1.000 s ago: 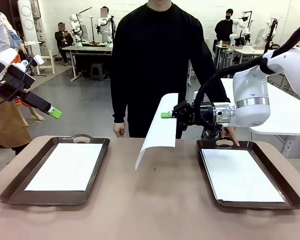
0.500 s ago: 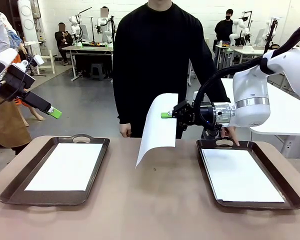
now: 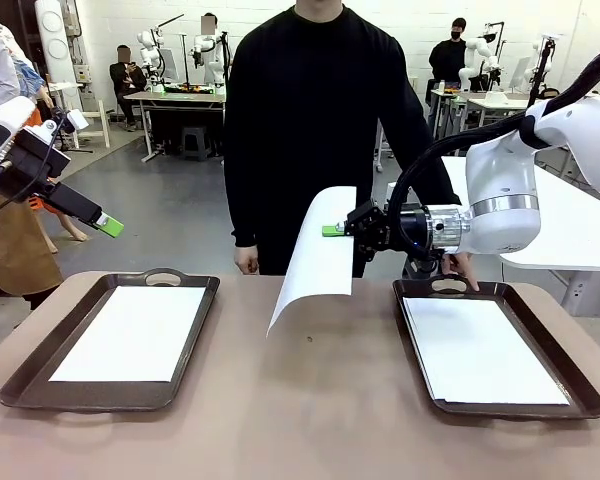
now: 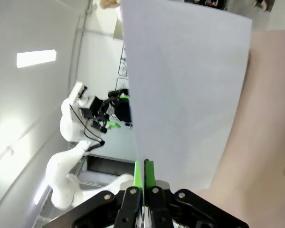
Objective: Sort the A4 documents.
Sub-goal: Place the A4 Paper in the designated Handle tray.
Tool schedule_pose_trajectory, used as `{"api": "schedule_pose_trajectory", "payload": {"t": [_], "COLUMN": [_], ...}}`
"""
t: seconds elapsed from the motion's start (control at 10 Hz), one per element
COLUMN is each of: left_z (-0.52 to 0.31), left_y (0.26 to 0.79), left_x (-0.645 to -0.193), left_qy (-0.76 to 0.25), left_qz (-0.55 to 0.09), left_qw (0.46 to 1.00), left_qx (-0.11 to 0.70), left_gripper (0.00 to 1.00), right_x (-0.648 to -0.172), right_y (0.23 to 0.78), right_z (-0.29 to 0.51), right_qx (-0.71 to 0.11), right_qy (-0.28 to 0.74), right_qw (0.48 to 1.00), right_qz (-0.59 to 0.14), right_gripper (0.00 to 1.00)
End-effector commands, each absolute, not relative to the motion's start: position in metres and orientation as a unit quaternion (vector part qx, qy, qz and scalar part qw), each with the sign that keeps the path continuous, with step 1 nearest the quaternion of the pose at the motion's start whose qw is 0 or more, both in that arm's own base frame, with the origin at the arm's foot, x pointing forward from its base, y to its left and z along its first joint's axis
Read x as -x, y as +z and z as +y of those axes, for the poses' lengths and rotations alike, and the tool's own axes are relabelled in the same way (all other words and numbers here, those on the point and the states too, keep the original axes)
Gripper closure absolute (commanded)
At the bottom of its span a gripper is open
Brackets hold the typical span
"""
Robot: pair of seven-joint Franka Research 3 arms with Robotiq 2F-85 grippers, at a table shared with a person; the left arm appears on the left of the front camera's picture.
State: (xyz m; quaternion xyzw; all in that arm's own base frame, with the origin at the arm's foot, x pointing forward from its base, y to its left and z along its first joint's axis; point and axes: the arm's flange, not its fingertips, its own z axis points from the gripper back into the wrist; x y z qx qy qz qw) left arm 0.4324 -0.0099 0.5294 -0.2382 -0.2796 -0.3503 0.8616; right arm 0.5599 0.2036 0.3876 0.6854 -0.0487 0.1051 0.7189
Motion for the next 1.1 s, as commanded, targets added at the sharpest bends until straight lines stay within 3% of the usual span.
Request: {"api": "schedule_pose_trajectory", "payload": {"t": [0.0, 0.6, 0.8, 1.0], "left_z": [-0.010, -0.010, -0.010, -0.010], "left_y": [0.529, 0.529, 0.529, 0.529], "left_x": [-0.432, -0.432, -0.432, -0.432], "left_qy": [-0.353, -0.353, -0.353, -0.353], "left_qz": [-0.280, -0.280, -0.280, -0.280], "left_qw": [0.861, 0.861, 0.861, 0.861], "left_qx": [0.237, 0.237, 0.237, 0.237], "left_gripper": [0.00, 0.00, 0.00, 0.00], "right_x": [-0.531, -0.523, -0.530, -0.536], "right_y": [0.417, 0.408, 0.403, 0.390], "right_z": [0.154, 0.049, 0.028, -0.001], "right_qx": [-0.648, -0.557, -0.582, -0.552], "right_qy": [0.175, 0.154, 0.144, 0.162], "right_qw": [0.738, 0.816, 0.800, 0.817], "right_qz": [-0.069, 0.012, 0.017, 0.047], "right_gripper": [0.99, 0.99, 0.99, 0.99]}}
